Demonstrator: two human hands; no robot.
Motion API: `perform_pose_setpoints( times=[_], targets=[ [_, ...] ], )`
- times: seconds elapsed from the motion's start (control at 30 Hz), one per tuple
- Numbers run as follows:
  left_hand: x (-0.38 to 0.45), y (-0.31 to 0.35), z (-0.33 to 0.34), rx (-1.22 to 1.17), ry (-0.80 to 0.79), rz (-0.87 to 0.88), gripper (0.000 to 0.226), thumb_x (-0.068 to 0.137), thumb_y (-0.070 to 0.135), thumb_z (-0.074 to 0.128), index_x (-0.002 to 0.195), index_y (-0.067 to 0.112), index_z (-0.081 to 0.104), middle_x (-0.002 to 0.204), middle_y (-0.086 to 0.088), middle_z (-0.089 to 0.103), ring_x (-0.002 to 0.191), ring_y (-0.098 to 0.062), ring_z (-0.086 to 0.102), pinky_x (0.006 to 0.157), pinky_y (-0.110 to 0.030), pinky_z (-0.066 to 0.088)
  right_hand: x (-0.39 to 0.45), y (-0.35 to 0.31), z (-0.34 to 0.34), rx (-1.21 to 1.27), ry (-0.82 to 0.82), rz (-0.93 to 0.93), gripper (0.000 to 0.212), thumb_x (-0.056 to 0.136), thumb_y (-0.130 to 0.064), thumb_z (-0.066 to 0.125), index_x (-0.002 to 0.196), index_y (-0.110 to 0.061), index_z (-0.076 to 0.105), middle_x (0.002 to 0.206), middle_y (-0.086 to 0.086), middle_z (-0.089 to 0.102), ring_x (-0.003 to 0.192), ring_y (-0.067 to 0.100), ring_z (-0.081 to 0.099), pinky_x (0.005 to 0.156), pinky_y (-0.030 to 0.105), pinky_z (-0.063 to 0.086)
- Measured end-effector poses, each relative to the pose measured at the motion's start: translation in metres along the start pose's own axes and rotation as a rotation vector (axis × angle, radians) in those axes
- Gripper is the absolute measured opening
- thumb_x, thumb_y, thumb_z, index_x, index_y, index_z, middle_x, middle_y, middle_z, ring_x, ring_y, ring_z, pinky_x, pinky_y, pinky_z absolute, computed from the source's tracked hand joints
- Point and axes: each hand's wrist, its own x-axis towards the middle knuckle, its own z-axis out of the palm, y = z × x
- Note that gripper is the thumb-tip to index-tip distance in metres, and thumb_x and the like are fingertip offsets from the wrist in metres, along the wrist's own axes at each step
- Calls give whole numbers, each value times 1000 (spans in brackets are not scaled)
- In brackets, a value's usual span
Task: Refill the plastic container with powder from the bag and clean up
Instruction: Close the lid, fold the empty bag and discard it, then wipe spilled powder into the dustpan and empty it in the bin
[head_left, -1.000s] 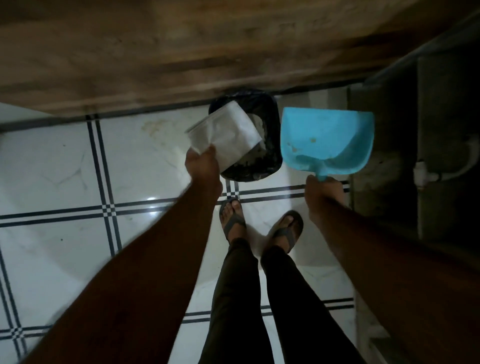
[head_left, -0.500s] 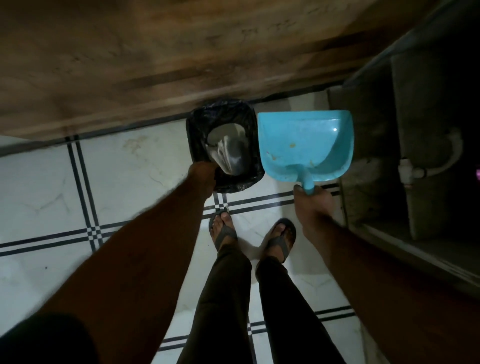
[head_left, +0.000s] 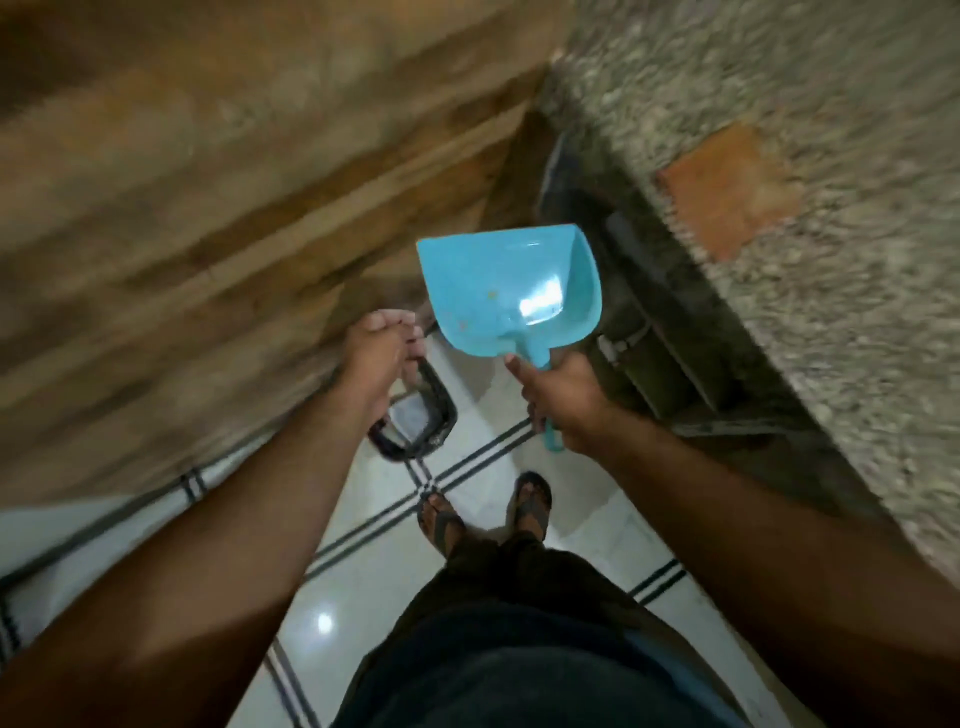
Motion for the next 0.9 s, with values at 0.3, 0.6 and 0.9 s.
perform_pose_setpoints(
  times=[0.3, 0.6, 0.9],
  targets=[
    [-63, 127, 142, 252, -179, 350, 14, 109, 9, 57, 109, 16, 70, 92, -1, 74, 70, -9, 59, 59, -19, 46, -113, -42, -151, 200, 369, -186, 24, 103, -25, 72, 100, -1, 72, 59, 9, 53, 31, 7, 42, 34, 16, 32],
    [-65, 124, 276, 913, -321, 640, 16, 96, 23, 71, 109, 17, 78, 109, -1, 80, 103, -23, 73, 90, -31, 56, -111, -1, -273, 303, 605, -136, 22, 101, -25, 74, 108, -4, 69, 62, 9, 55, 35, 11, 46, 36, 23, 36],
    [12, 165, 357, 1456, -488, 796, 85, 103, 43, 71, 170, 9, 31, 176, -13, 32, 161, -29, 32, 126, -31, 24, -71, 28, -320, 428, 776, 10, 30, 94, -37, 78, 104, -10, 70, 70, 4, 60, 53, 19, 54, 50, 32, 45]
  ],
)
